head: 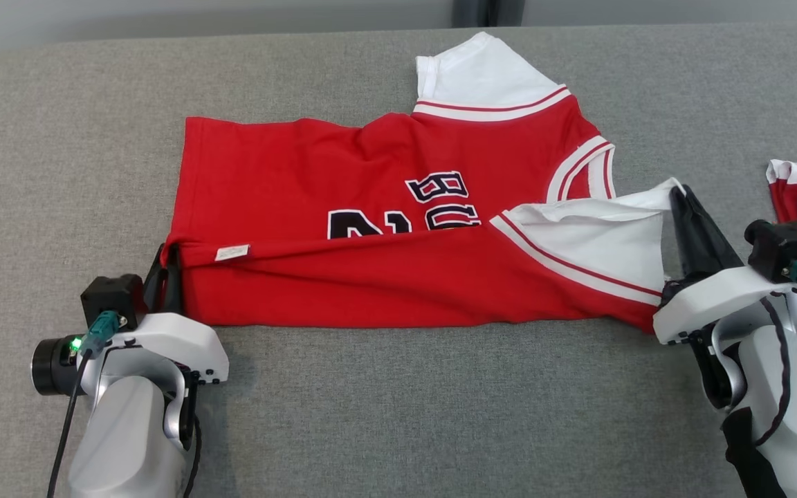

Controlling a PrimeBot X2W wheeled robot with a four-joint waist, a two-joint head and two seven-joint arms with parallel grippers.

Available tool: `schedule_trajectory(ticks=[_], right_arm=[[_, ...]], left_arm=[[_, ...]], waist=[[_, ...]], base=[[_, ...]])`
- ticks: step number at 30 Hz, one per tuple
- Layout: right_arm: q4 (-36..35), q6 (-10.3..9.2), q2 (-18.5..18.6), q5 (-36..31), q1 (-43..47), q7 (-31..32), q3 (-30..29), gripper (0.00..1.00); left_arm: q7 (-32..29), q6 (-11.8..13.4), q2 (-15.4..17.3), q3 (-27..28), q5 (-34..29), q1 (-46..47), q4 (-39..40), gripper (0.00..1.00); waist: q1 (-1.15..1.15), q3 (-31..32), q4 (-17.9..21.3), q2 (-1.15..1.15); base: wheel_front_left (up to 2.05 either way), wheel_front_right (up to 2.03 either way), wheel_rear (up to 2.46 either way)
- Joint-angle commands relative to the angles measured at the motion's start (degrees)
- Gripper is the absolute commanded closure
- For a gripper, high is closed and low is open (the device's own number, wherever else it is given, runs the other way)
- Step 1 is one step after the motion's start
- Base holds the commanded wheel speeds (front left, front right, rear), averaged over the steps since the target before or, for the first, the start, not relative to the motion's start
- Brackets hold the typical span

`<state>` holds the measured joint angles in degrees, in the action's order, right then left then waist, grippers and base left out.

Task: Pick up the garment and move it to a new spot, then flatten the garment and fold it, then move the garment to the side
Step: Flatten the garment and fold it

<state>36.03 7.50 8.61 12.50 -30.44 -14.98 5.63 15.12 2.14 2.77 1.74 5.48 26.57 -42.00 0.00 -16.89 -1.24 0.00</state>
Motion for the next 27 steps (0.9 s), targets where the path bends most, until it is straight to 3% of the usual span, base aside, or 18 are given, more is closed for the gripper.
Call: schedule_trajectory(ticks=[1, 2, 3, 4, 13, 21, 27], right_arm=[[0.75, -0.02, -0.11, -0.33, -0.31, -0.27, -0.11, 1.00], [1.67, -0.03, -0.26, -0.29, -0.80, -0.28, -0.03, 0.87], [2.35, -0.02, -0.42, -0.10, -1.28, -0.27, -0.12, 0.51], [2.58, -0.02, -0.52, -0.13, -1.95, -0.28, -0.30, 0.00], [-1.37, -0.02, -1.44, -0.23, 2.11, -0.27, -2.71, 0.00], [-3.13, -0.02, -1.04, 2.20, 11.73, -0.28, 0.62, 0.00], [-1.04, -0.02, -1.57, 3.15, 12.90, -0.27, 2.16, 0.00]], left_arm=[[0.01, 0.16, 0.33, 0.13, -0.13, 1.19, -0.19, 0.86], [0.01, 0.24, 0.33, 0.13, -0.13, 1.47, -0.32, 0.42], [0.01, 0.34, 0.31, 0.13, -0.11, 1.62, -0.36, 0.00], [0.01, 0.39, 0.33, 0.14, -0.01, 1.87, -0.20, 0.00], [-0.01, 1.60, 0.25, -2.16, 2.00, -2.46, 4.67, 0.00], [0.00, 3.09, 0.33, -4.30, 5.35, -8.69, 6.13, 0.00], [0.00, 3.76, 0.29, -5.26, 6.47, -10.01, 5.82, 0.00]], waist=[[0.00, -0.49, -0.05, 0.00], [0.00, -0.70, -0.06, 0.00], [0.00, -0.84, -0.07, 0.00], [0.00, -1.00, -0.06, 0.00], [0.00, -0.98, -0.20, 0.00], [0.00, 0.77, 0.41, 0.00], [0.00, 1.18, 0.60, 0.00]], base=[[0.00, 0.00, 0.00], [0.00, 0.00, 0.00], [0.00, 0.00, 0.00], [0.00, 0.00, 0.00], [0.00, 0.00, 0.00], [0.00, 0.00, 0.00], [0.00, 0.00, 0.00]])
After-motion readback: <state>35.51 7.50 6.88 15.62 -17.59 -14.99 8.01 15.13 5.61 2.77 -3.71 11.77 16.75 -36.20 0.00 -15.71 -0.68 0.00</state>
